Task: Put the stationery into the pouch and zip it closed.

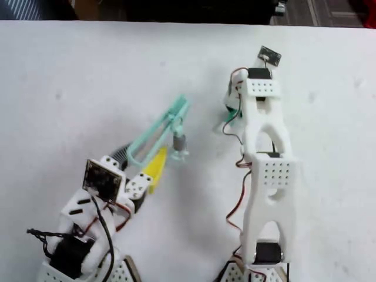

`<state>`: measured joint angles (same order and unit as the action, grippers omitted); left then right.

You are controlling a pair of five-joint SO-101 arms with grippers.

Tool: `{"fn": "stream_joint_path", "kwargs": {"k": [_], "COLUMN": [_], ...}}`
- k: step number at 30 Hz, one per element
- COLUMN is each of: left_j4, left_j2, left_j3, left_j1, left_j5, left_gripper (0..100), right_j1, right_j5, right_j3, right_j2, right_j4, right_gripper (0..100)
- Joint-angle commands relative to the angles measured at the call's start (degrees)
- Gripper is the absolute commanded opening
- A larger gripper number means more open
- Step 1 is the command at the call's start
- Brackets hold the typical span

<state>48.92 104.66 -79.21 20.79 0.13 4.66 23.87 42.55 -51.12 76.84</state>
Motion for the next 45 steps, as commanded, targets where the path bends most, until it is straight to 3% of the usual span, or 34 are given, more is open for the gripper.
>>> {"fn": "stream_joint_path", "kwargs": {"k": [1,5,10,15,17,23,29,33,45], "left_j4": [-1.5,-1.5,-1.2,-1.1,-1.1,-1.1,-1.1,-1.1,-1.0], "left_j2": [0.4,0.4,0.4,0.4,0.4,0.4,0.4,0.4,0.4], "left_j3": [0.4,0.4,0.6,0.8,0.7,0.5,0.5,0.4,0.4], "left_j1": [-0.4,-0.4,-0.2,-0.3,-0.1,-0.1,-0.2,-0.2,-0.2], "left_j5": [0.1,0.1,0.7,8.0,7.2,5.5,5.5,5.5,5.5], "left_gripper": [16,16,16,16,16,16,16,16,16], "right_j1": [0.7,0.7,0.8,1.2,1.5,2.6,5.0,7.1,20.5], "right_j5": [0.1,0.0,-7.2,-8.9,-8.9,-10.5,-28.0,-34.0,-35.2], "right_j3": [2.2,1.8,0.8,0.9,0.9,0.9,0.9,0.9,0.4], "right_j2": [0.7,0.6,0.8,2.8,5.6,20.6,42.0,54.3,80.0], "right_j4": [0.7,0.7,0.7,2.5,4.5,11.1,15.1,18.2,20.9], "right_gripper": [1.7,1.7,1.7,1.7,1.7,1.7,1.7,1.7,1.6]}}
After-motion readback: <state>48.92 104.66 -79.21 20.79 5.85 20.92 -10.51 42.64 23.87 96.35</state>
